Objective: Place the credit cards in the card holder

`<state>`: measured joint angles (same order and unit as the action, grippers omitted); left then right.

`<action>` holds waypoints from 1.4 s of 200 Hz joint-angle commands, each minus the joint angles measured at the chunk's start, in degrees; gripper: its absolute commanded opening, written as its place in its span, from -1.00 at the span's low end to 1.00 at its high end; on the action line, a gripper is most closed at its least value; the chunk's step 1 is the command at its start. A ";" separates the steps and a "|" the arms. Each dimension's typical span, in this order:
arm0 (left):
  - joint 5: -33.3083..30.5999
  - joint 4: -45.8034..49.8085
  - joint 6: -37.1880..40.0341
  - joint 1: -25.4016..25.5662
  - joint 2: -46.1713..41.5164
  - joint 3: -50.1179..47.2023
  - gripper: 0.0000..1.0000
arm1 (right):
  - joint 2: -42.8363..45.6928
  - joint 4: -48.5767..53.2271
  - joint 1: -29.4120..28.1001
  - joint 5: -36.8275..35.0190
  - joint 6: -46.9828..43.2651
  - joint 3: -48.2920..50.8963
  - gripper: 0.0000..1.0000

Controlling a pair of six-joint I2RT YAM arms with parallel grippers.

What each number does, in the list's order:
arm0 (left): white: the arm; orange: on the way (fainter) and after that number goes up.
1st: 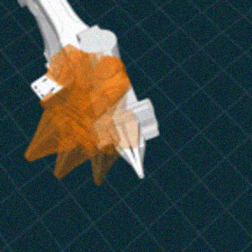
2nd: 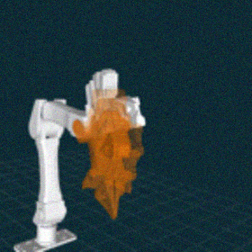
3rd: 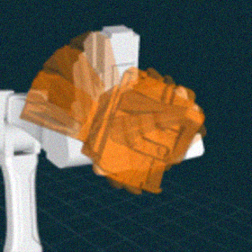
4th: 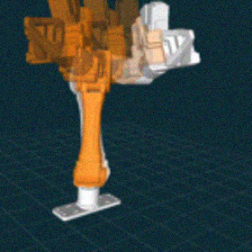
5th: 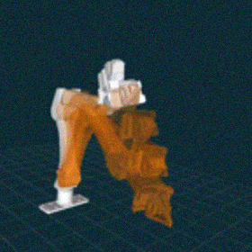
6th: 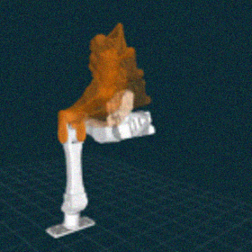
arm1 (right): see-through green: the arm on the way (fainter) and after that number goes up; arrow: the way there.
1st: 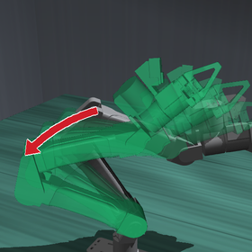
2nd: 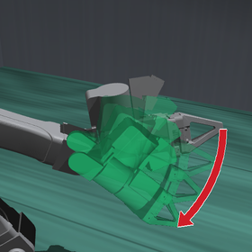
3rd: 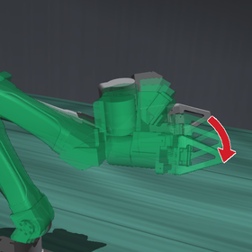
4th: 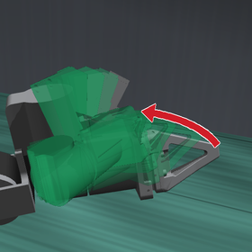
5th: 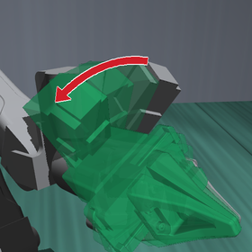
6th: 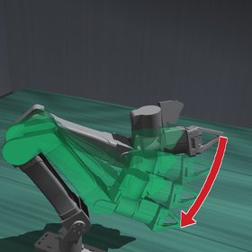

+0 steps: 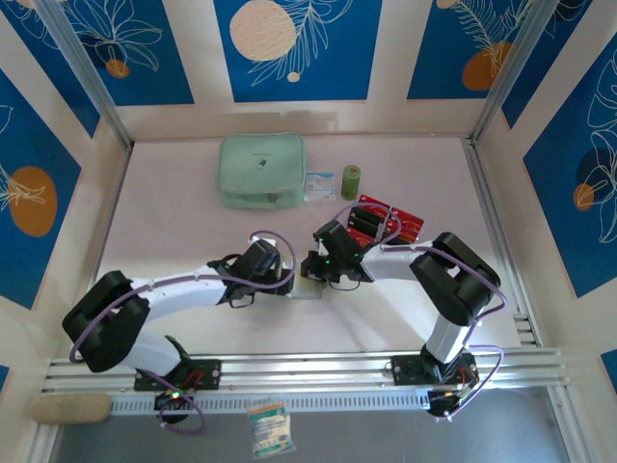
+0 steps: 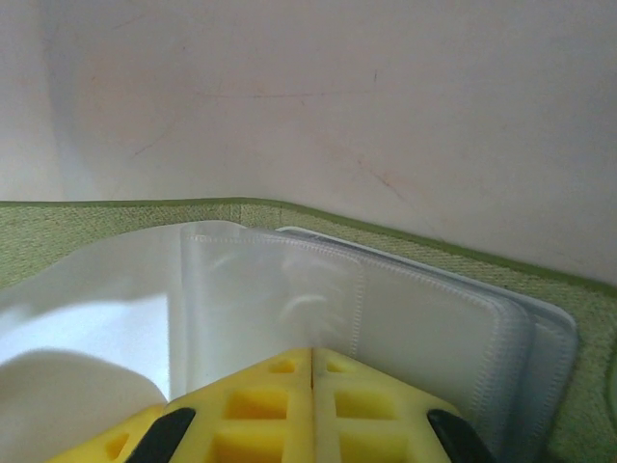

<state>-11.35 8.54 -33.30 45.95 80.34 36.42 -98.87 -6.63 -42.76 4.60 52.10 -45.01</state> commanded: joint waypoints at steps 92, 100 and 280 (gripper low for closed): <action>5.87 -7.46 0.16 -0.49 -1.08 -1.93 1.00 | -1.43 -3.15 -0.48 2.74 3.27 1.55 -1.00; 5.88 -7.33 0.34 -0.45 -0.44 -1.95 1.00 | -1.43 -3.53 -0.46 2.93 3.63 1.63 -1.00; 6.52 -13.02 -1.00 -0.48 2.33 -7.17 0.34 | 5.41 -5.15 3.11 3.13 4.32 5.38 -0.16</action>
<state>-6.50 -3.90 -34.00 45.87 82.21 30.65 -95.04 -12.56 -40.10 7.75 56.77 -40.40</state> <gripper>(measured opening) 0.668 0.365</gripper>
